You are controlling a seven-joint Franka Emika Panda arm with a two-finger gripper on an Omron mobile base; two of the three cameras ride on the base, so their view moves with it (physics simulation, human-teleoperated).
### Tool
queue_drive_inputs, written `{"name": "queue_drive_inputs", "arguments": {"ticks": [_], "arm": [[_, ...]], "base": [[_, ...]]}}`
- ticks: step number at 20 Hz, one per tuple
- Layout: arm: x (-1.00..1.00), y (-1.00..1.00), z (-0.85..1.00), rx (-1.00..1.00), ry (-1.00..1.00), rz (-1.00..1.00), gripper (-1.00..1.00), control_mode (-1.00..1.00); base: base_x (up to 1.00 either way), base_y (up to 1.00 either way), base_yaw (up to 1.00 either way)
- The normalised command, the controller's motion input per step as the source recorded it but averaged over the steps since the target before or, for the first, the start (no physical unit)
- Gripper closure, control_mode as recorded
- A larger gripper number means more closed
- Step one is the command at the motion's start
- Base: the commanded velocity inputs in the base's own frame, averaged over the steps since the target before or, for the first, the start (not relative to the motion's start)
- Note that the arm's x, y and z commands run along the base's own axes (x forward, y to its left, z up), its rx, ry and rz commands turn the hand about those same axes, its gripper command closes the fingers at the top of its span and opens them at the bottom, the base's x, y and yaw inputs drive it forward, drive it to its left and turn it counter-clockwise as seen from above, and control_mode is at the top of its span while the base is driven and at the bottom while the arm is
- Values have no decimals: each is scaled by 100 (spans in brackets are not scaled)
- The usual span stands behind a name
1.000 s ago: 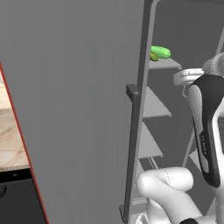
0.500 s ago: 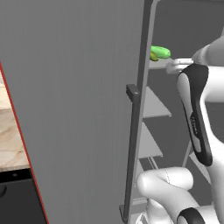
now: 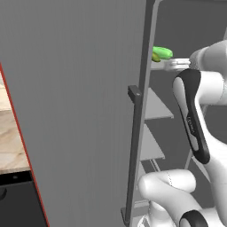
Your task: Take the mango, sweet potato, and corn from the freezer and place them in the bowl on the counter.
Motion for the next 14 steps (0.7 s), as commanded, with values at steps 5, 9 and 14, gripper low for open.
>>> {"name": "queue_drive_inputs", "arguments": {"ticks": [5, 9, 14], "arm": [[49, -2, 10, 0, -1, 0, -100, -100], [51, -7, 22, 0, 2, 1, -100, -100], [43, -3, 3, 0, 9, 0, -100, -100]], "base": [[0, 0, 0], [0, 0, 0], [0, 0, 0]]}}
